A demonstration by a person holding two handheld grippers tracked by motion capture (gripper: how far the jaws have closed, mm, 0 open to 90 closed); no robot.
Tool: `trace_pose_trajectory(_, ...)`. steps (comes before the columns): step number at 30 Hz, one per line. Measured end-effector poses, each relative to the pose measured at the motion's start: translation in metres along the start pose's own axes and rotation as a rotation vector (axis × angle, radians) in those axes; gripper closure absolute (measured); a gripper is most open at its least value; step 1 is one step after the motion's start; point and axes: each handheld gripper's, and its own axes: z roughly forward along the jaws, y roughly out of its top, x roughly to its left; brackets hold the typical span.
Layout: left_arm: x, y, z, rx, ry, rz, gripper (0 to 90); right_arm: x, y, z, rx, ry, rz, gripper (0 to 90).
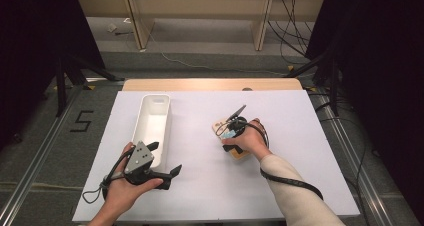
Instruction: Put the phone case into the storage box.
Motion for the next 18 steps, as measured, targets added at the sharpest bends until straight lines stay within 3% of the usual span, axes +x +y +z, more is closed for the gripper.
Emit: trace_pose_trajectory(18, -0.0002, -0.0001, 0.0003, -0.002, -0.002, 0.001, 0.0, 0.0030, 0.0018, -0.0015, 0.019, -0.019, 0.049, 10.5)
